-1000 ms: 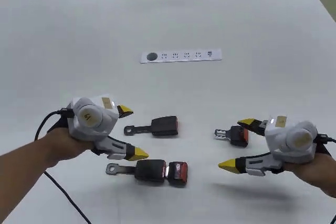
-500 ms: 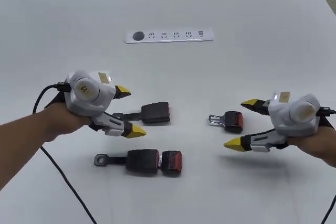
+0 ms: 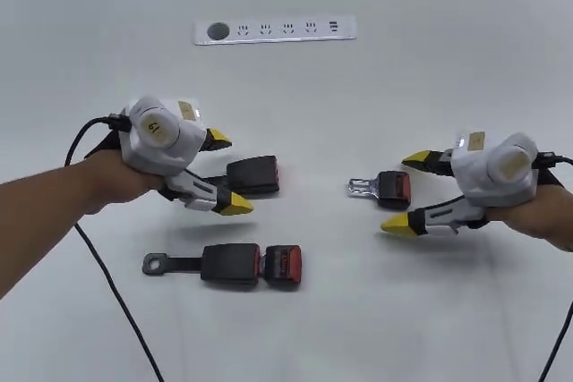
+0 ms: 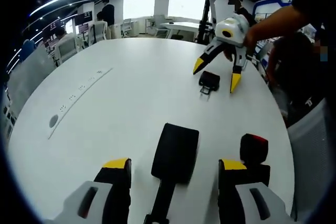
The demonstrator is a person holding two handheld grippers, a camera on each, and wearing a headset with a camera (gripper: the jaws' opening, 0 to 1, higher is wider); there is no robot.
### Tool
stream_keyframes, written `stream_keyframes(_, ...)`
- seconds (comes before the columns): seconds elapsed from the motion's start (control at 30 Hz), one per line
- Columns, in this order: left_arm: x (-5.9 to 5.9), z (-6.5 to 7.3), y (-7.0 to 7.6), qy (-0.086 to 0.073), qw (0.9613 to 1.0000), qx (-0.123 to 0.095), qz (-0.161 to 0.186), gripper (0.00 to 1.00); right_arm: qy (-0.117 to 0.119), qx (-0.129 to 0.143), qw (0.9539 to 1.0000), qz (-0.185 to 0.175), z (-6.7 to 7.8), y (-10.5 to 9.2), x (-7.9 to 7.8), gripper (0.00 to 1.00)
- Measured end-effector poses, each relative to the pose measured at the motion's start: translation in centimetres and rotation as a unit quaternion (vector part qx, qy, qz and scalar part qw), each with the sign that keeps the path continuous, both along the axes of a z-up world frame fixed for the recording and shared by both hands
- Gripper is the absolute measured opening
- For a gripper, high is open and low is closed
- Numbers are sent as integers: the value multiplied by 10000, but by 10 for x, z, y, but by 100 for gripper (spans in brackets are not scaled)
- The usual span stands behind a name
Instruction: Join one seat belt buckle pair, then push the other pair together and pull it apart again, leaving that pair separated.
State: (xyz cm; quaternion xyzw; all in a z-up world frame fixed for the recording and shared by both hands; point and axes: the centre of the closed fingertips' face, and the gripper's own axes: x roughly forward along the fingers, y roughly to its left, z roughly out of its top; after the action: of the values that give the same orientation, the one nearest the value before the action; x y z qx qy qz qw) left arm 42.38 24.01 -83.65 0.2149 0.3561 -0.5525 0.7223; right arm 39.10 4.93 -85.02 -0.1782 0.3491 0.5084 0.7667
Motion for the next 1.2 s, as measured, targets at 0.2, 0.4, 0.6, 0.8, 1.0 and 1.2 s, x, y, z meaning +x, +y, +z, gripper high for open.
stream_keyframes(0.2, -4, -10, -2, 121, 9998, 64, -153, 57, -18, 11, 9997, 230, 1, 3, 3, 59)
stream_keyframes(0.4, -4, -15, -1, -63, 9991, 176, -373, 53, -182, -237, 9971, 705, -1, -2, -3, 51)
stream_keyframes(0.6, -4, -16, -6, -272, 9962, 201, -808, 39, -251, -438, 9942, 946, -4, -4, 0, 46)
stream_keyframes(0.8, -1, -12, -8, -293, 9939, 174, -1047, 37, -245, -476, 9927, 1079, -5, -2, 4, 37)
stream_keyframes(1.0, 0, -13, -6, -300, 9921, 190, -1206, 36, -205, -518, 9917, 1159, -6, -3, 6, 36)
stream_keyframes(1.2, 3, -14, -6, -306, 9916, 210, -1242, 35, -201, -478, 9916, 1181, -6, -3, 7, 36)
